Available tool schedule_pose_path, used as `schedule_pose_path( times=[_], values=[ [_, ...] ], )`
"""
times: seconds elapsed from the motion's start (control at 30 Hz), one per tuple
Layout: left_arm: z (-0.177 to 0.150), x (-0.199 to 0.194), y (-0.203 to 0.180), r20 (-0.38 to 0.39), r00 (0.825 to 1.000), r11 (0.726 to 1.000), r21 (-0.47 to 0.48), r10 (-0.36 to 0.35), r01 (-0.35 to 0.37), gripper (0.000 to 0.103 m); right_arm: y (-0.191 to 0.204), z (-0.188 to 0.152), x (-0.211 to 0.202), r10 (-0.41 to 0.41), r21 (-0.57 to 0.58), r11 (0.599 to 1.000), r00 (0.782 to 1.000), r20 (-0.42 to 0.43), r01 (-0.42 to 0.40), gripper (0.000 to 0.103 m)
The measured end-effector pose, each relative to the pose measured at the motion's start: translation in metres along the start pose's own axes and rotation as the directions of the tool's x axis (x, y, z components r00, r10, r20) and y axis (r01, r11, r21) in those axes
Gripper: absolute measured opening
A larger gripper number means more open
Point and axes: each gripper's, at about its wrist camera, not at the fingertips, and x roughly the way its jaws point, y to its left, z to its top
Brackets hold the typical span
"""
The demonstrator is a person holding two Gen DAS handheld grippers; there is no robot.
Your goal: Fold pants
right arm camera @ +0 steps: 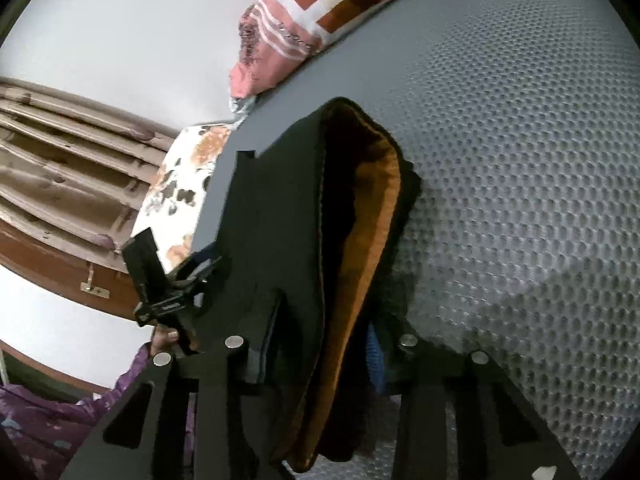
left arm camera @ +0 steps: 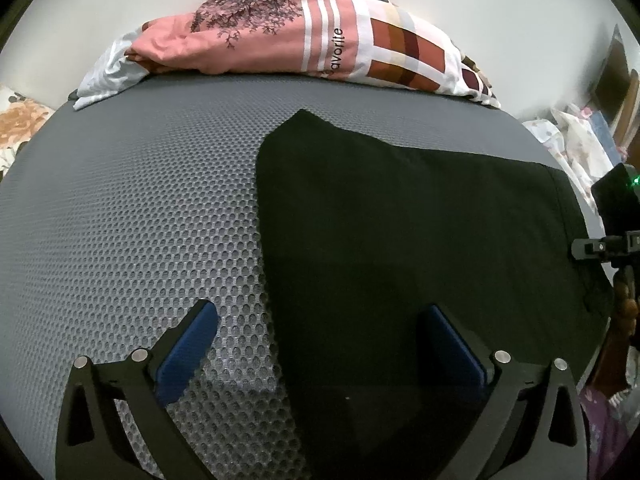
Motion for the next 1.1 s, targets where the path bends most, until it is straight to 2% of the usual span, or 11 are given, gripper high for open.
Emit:
schedule_pose_path(
  times=[0.1,0.23,0.47,0.5,0.67,0.73,0.83,0.9,0.97,1.0,1.1],
  values=[
    [0.001,-0.001,0.005,-0.001,0.998,0.998,-0.013,-0.056,0.056,0.103,0.001,0.001,0.004,-0.031,-0.013,0.999,0.999,-0.030,0.031,0.038],
    [0.003,-0.001,0.007,-0.001,0.992,0.992,-0.014,-0.126,0.126,0.103,0.000,0.004,0.004,-0.016,0.004,1.000,0.999,-0.041,0.017,0.039],
    [0.011,0.007,-0.004,-0.046,0.982,0.983,0.022,-0.181,0.182,0.101,0.019,0.003,0.009,-0.135,-0.057,0.990,0.990,-0.049,0.133,0.036],
    [0.013,0.008,-0.003,-0.055,0.973,0.974,0.004,-0.226,0.227,0.098,0.019,0.002,0.009,-0.141,-0.059,0.989,0.989,-0.048,0.139,0.035],
    [0.016,0.007,0.009,-0.066,0.957,0.958,-0.067,-0.282,0.278,0.082,0.021,0.003,0.011,-0.151,-0.067,0.987,0.988,-0.045,0.148,0.034],
    [0.018,0.007,0.023,-0.066,0.946,0.942,-0.134,-0.318,0.307,0.070,0.020,0.003,0.011,-0.154,-0.072,0.986,0.987,-0.043,0.151,0.034],
    [0.019,0.008,0.035,-0.073,0.925,0.917,-0.183,-0.372,0.355,0.068,0.018,0.004,0.012,-0.145,-0.064,0.988,0.989,-0.040,0.143,0.035],
    [0.019,0.008,0.031,-0.083,0.931,0.927,-0.158,-0.356,0.341,0.068,0.018,0.003,0.011,-0.144,-0.064,0.988,0.989,-0.035,0.141,0.035],
    [0.020,0.009,0.027,-0.087,0.940,0.937,-0.148,-0.331,0.316,0.056,0.016,0.002,0.010,-0.137,-0.053,0.989,0.990,-0.031,0.135,0.035],
    [0.020,0.009,0.027,-0.088,0.948,0.946,-0.143,-0.306,0.292,0.034,0.016,0.002,0.010,-0.136,-0.051,0.990,0.990,-0.028,0.134,0.035],
    [0.016,0.005,0.023,-0.055,0.969,0.964,-0.132,-0.241,0.232,0.027,0.017,-0.002,0.008,-0.139,-0.059,0.989,0.990,-0.016,0.137,0.033]
  ],
)
